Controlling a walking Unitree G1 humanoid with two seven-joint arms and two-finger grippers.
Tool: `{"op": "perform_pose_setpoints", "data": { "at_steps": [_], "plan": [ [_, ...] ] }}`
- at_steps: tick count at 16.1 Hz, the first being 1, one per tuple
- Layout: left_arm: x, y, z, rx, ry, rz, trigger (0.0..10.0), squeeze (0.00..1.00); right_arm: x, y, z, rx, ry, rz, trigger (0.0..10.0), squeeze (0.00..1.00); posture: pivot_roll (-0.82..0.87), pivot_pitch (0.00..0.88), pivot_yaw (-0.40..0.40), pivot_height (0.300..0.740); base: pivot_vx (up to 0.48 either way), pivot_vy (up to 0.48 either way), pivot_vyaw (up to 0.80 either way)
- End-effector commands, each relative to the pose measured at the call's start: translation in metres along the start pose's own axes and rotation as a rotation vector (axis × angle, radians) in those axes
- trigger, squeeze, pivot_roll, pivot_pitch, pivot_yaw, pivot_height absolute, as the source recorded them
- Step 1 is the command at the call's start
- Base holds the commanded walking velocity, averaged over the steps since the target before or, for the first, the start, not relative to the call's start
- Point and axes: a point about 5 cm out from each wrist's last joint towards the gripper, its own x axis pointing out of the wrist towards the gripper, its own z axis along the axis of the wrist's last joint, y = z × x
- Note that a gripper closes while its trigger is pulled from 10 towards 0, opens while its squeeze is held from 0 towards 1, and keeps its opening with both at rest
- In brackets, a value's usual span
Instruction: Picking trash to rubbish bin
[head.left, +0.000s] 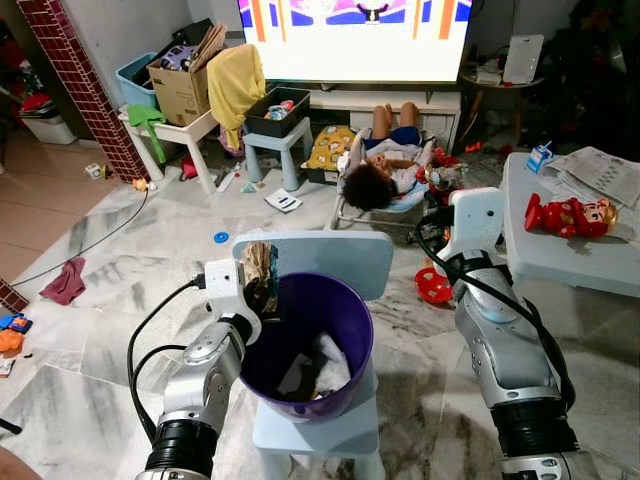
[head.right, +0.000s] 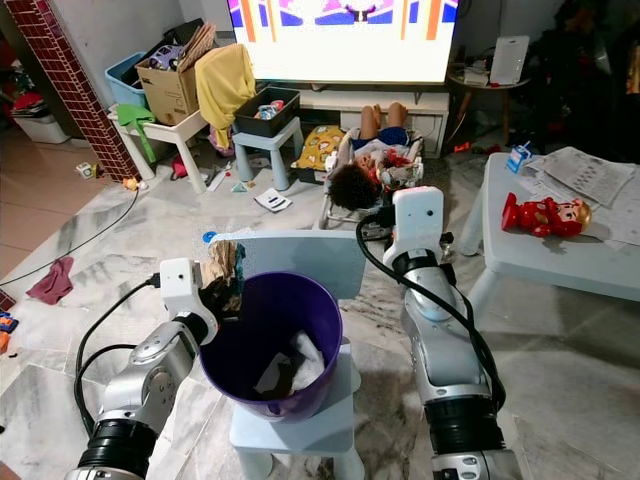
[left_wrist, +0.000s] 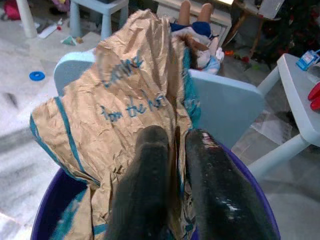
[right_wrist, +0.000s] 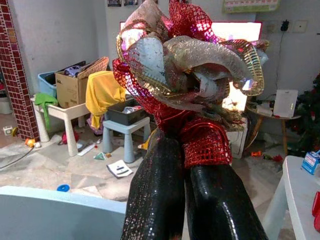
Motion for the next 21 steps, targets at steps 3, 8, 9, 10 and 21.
{"op": "perform_pose_setpoints", "data": {
  "at_steps": [3,8,9,10,21],
  "plan": [
    [-0.001,0.008,-0.002,-0.012,0.008,0.004,10.0,1.00,-0.001,0.001,0.004,-0.001,-0.015,-0.002,0.0,0.00,-0.02,0.044,0.071,0.740,0.000,0.000,0.00],
    [-0.005,0.012,-0.005,0.021,0.014,0.012,10.0,1.00,0.002,0.005,0.003,0.004,-0.014,0.006,0.0,0.00,-0.01,0.039,0.074,0.740,0.000,0.000,0.00],
    [-0.012,0.013,0.003,0.102,-0.047,-0.001,10.0,1.00,0.002,0.006,-0.001,0.010,-0.002,0.010,0.0,0.00,0.01,0.041,0.074,0.740,0.000,0.000,0.00],
    [-0.018,0.013,0.011,0.149,-0.093,-0.014,10.0,1.00,0.002,0.009,-0.004,0.015,0.010,0.021,0.0,0.00,0.02,0.042,0.072,0.740,0.000,0.000,0.00],
    [-0.087,0.022,0.016,0.323,-0.143,-0.010,10.0,0.00,0.004,0.072,-0.066,-0.009,0.191,0.284,0.0,0.00,0.17,0.057,0.021,0.740,0.000,0.000,0.53]
  ]
}}
